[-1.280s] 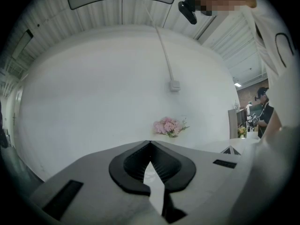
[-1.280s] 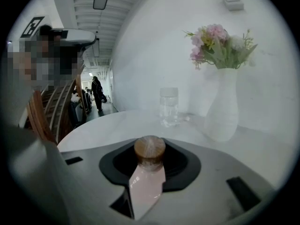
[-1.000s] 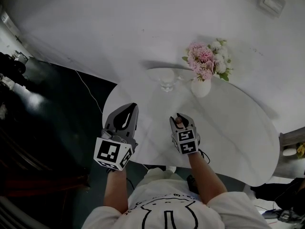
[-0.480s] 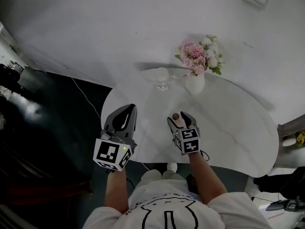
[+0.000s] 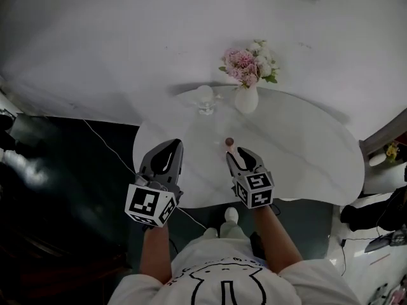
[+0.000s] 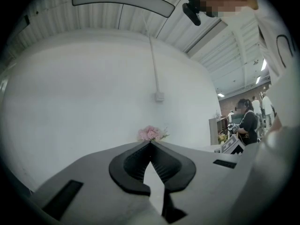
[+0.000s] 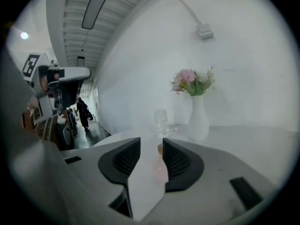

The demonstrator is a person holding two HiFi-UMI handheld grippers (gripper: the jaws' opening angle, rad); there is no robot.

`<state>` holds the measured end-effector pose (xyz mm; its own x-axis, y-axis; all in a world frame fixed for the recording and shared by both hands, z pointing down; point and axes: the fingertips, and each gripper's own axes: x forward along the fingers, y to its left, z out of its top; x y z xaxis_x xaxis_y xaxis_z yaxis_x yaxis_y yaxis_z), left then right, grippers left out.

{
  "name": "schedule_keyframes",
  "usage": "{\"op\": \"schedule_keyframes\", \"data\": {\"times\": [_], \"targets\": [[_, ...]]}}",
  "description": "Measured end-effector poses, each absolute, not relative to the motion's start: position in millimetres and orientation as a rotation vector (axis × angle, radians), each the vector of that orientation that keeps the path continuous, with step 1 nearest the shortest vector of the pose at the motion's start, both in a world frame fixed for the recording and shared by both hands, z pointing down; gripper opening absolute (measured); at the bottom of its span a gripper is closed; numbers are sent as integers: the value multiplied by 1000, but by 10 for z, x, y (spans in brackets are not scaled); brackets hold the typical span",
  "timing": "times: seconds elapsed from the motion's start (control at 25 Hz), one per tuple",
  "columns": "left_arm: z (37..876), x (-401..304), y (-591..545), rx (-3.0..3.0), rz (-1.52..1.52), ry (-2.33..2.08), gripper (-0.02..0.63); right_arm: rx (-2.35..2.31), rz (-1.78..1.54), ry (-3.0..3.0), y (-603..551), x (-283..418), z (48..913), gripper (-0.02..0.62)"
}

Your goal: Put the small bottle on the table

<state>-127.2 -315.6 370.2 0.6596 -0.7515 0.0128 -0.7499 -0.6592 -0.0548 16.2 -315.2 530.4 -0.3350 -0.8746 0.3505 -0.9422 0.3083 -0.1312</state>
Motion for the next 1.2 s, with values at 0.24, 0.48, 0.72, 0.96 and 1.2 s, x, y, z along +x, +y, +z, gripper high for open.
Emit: {"op": "schedule_keyframes", "data": {"times": [0.24,0.48,0.72,0.96,1.2], "targets": [[3574,-1373,-2926,-2871,4,1177,3,1825,326,-2338,-2788,207,4731,138],[3507,-1441,-2788,-2910,41,1099,3,1940,200,-2293,-2360,353,4211,84],[3451,-1434,-2721,-2918,79,1064,3,2001,0,-2173,-1995,601,3773,-5],[3321,-1377,-2703,-2886,125,1072,3,2062,-81,-2198,-1779,784,3358,-6],[3174,-1339,-2676,-2844,163,1125,3,2081,-183,-2142,-1628,966,3040,-8]]}}
